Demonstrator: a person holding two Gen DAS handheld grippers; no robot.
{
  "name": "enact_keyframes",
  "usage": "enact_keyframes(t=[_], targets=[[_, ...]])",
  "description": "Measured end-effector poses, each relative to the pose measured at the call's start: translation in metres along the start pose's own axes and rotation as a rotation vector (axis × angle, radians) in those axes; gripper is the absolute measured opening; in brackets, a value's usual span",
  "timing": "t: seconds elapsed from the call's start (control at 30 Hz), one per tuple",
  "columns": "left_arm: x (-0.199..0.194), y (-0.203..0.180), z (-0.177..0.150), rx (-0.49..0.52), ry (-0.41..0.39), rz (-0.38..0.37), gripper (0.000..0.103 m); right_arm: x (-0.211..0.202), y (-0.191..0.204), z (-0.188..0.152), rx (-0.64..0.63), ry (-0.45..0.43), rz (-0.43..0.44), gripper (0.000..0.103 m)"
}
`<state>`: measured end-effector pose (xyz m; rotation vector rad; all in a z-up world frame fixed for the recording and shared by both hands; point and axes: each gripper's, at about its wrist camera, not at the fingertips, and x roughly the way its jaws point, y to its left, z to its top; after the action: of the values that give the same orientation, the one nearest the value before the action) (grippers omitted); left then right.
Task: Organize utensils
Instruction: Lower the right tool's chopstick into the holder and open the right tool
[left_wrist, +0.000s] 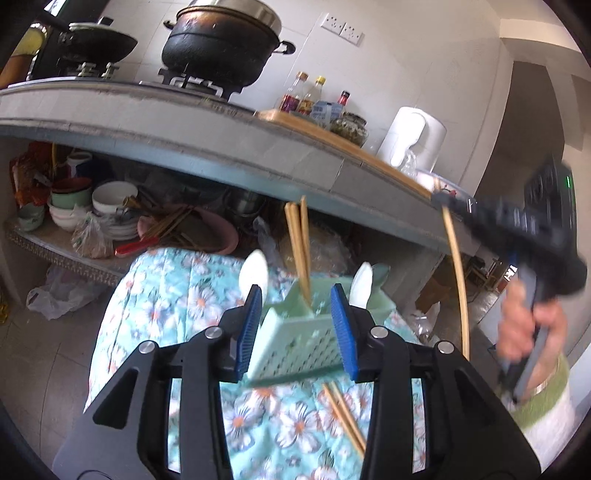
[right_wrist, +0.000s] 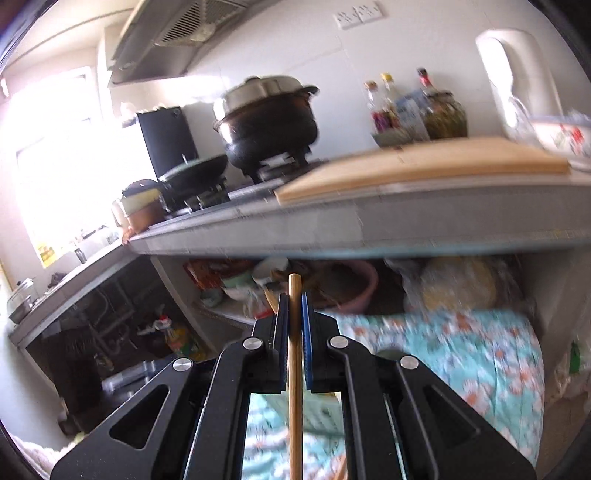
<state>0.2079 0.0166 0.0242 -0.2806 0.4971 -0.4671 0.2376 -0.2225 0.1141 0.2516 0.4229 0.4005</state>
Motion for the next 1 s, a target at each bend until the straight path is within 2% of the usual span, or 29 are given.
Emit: enact_keyframes(t=[0.2, 0.4, 0.6, 1.0], targets=[[-0.005, 0.018, -0.023, -0.021, 0.029, 0.004, 0.037, 0.033, 0.016, 0.039, -0.024, -0.112, 0.052, 0.007], [-0.006, 0.030, -0.027, -0.019, 0.030, 0.015, 0.037, 0.074, 0.030, 0.054, -0.126, -0.172, -0.013, 0.007], [-0.005, 0.043, -0.027, -0.034, 0.025, 0.031, 0.037, 0.117, 0.018, 0.054, -0.189, -0.152, -0.114, 0.007], [0.002, 0.055, -0.029, -0.054, 0.033, 0.050, 0.036, 0.150, 0.000, 0.030, -0.244, -0.082, -0.192, 0.007]])
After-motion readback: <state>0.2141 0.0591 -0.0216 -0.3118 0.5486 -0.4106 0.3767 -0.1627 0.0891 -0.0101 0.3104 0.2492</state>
